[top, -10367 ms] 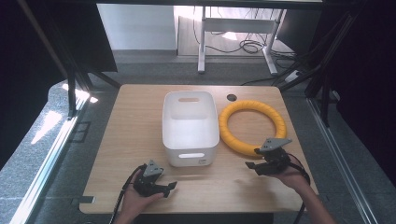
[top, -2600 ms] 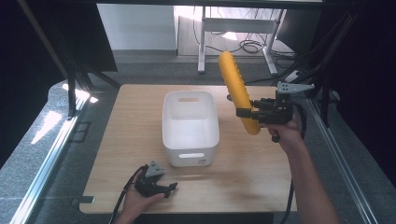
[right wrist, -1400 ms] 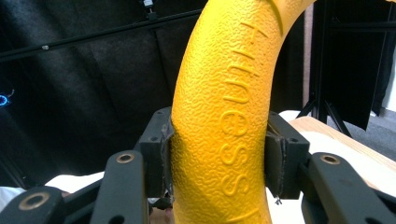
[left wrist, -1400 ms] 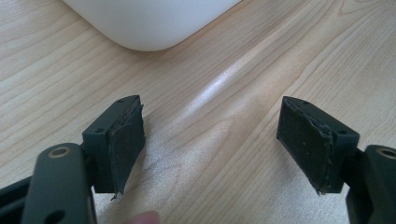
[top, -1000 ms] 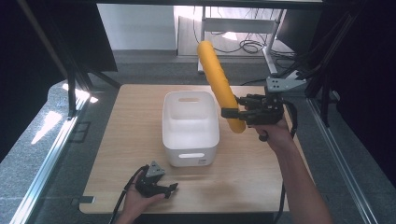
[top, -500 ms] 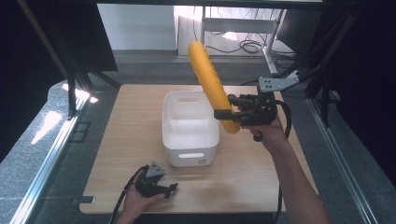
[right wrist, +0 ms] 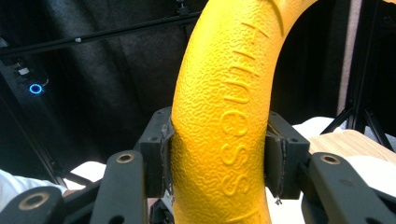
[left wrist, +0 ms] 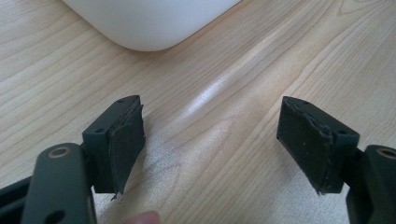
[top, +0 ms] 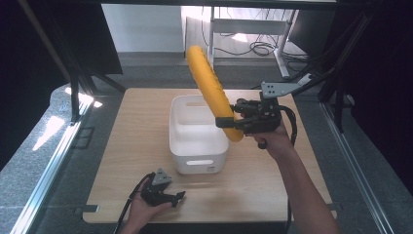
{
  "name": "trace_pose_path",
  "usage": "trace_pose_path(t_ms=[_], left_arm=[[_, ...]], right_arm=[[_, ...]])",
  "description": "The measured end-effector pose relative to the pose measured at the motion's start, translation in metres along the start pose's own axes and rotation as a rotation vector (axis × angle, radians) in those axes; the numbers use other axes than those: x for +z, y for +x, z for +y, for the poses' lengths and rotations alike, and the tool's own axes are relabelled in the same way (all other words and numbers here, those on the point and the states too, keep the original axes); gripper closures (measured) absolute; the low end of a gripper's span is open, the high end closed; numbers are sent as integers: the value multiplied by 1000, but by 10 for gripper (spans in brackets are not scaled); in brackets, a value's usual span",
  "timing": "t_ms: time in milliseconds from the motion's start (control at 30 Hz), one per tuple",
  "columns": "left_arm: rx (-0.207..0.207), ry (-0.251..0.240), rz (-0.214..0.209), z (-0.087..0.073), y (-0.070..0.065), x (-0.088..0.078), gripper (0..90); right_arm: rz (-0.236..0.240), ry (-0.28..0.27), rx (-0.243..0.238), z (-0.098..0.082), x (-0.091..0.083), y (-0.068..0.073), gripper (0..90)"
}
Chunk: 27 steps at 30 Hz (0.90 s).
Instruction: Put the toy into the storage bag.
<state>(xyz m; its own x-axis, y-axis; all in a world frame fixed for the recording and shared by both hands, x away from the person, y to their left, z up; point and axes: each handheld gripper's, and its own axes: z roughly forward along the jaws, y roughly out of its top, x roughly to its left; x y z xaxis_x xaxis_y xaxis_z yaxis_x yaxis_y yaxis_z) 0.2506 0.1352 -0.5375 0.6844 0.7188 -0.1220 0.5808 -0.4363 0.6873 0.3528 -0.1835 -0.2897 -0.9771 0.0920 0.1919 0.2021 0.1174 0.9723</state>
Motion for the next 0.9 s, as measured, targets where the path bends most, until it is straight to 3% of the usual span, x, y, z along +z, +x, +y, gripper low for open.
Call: trace_pose_path(t_ms=[900], left_arm=[[10,-3,0,0,1,-1,234]], right_arm=[[60,32,10,-6,35,-4,512]])
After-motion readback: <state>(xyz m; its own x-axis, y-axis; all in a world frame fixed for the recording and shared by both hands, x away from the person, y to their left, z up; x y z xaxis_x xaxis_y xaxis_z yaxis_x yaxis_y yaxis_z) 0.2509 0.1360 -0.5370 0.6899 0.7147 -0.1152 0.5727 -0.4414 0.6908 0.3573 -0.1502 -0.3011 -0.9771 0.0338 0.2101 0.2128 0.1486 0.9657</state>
